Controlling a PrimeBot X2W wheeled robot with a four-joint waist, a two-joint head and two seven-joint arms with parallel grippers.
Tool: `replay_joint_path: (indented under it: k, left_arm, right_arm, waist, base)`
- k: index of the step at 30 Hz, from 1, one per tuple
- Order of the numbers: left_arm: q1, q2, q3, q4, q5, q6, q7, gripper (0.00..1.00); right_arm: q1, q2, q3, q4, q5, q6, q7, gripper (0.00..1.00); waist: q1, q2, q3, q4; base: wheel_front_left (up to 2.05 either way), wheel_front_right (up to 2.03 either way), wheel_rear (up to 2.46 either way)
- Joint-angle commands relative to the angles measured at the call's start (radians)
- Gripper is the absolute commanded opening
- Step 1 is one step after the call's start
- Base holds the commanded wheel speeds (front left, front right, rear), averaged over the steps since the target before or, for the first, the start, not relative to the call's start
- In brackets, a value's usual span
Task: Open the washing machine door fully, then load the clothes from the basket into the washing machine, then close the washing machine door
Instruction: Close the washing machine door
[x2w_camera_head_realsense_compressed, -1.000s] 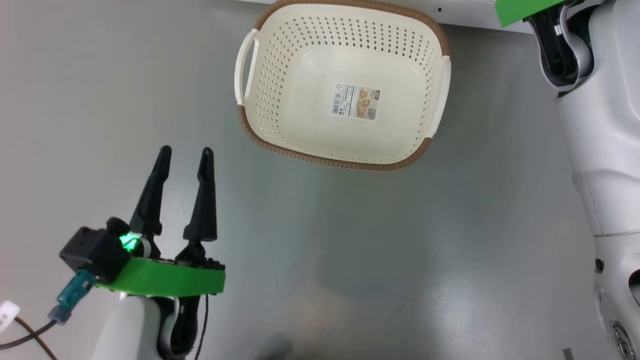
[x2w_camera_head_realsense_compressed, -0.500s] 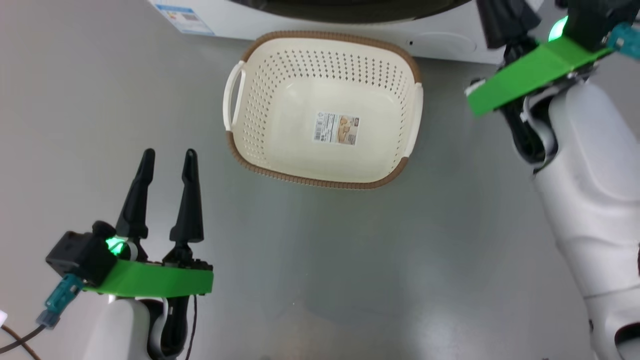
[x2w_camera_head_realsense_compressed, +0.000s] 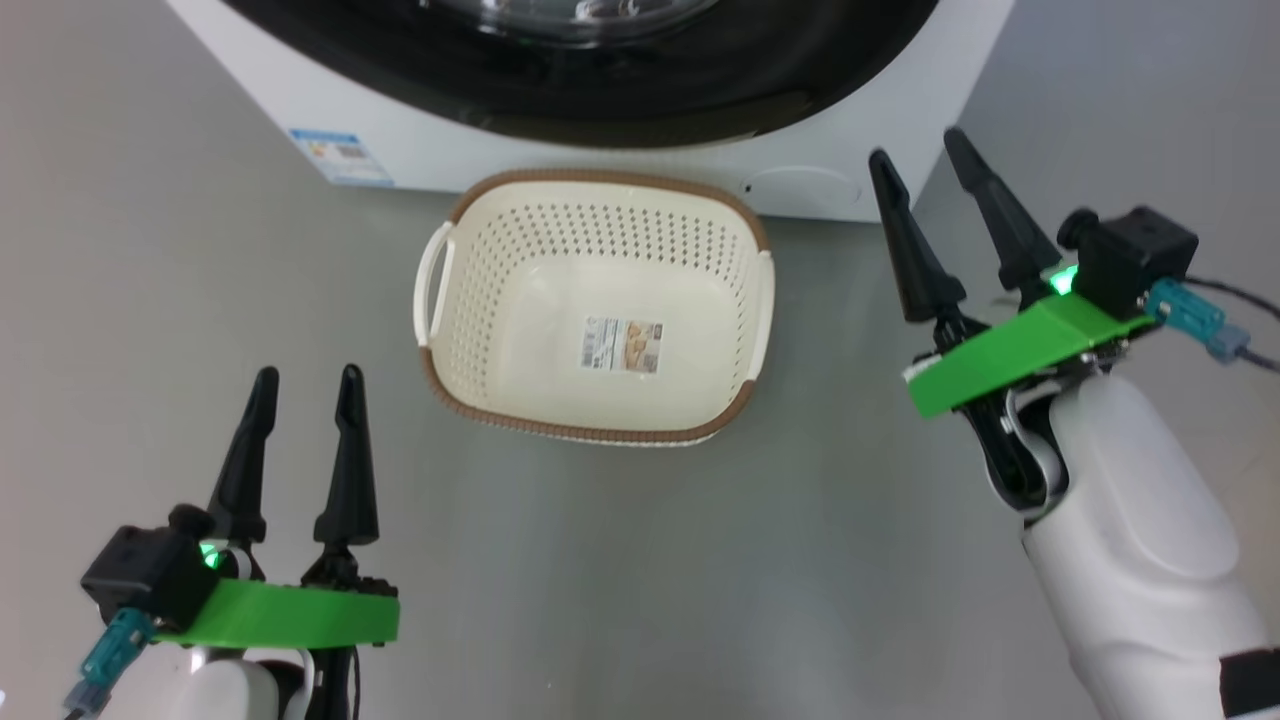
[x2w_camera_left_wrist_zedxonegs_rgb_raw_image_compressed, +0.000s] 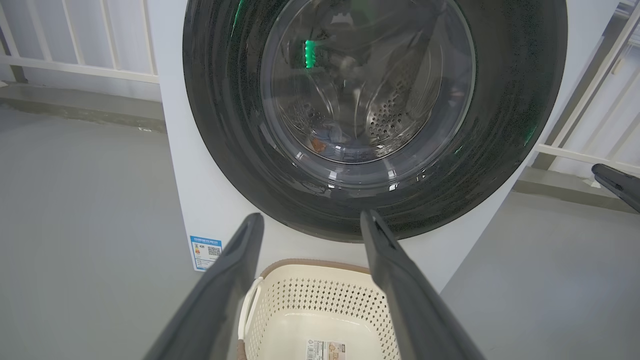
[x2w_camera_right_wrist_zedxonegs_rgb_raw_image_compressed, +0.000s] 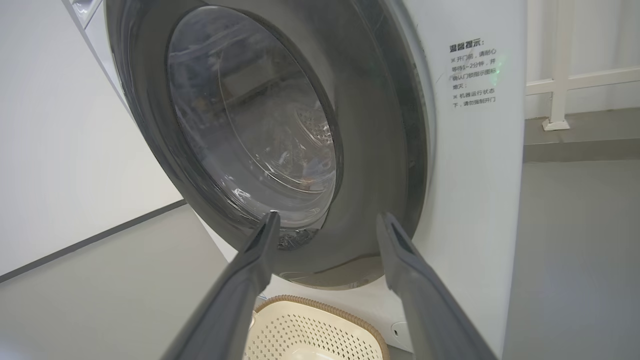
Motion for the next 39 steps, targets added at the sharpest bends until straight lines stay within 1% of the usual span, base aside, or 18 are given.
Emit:
replay_joint_path:
  k: [1, 5, 7, 11, 22, 33, 39]
  left_arm:
    - [0.015, 0.024, 0.040, -0.026, 0.014, -0.003, -0.008, 1.00]
    - [0.041, 0.024, 0.051, -0.028, 0.028, -0.003, -0.008, 1.00]
    - [0.055, 0.024, 0.059, -0.029, 0.036, -0.003, -0.008, 1.00]
    - [0.080, 0.024, 0.076, -0.029, 0.048, -0.003, -0.008, 1.00]
    - [0.150, 0.024, 0.120, -0.020, 0.062, -0.003, -0.008, 1.00]
    - [0.243, 0.024, 0.121, -0.034, 0.069, 0.021, -0.008, 1.00]
    - [0.287, 0.024, 0.131, -0.048, 0.080, 0.037, -0.008, 1.00]
  right_arm:
    - [0.044, 0.023, 0.003, -0.035, -0.003, -0.002, -0.005, 1.00]
    - [0.114, 0.035, -0.028, -0.058, -0.024, -0.002, -0.005, 1.00]
    - [0.146, 0.033, -0.036, -0.072, -0.061, -0.002, -0.005, 1.00]
    - [0.210, 0.046, -0.061, -0.102, -0.094, -0.002, -0.005, 1.00]
    - [0.354, 0.082, -0.119, -0.173, -0.125, -0.002, -0.005, 1.00]
    - [0.517, 0.090, -0.154, -0.232, -0.155, -0.002, -0.005, 1.00]
    - [0.601, 0.096, -0.178, -0.273, -0.162, -0.002, -0.005, 1.00]
  waist:
    - [0.0000, 0.0000, -0.059, -0.047]
    - [0.0000, 0.0000, -0.100, -0.073]
    - [0.0000, 0.0000, -0.119, -0.087]
    - [0.0000, 0.0000, -0.153, -0.111]
    - [0.0000, 0.0000, -0.235, -0.157]
    - [0.0000, 0.0000, -0.323, -0.185]
    - [0.0000, 0.0000, -0.350, -0.193]
  base:
    - [0.00, 0.00, 0.00]
    - [0.00, 0.00, 0.00]
    - [0.00, 0.00, 0.00]
    - [0.00, 0.00, 0.00]
    - [0.00, 0.00, 0.00]
    - [0.00, 0.00, 0.00]
    - [0.00, 0.00, 0.00]
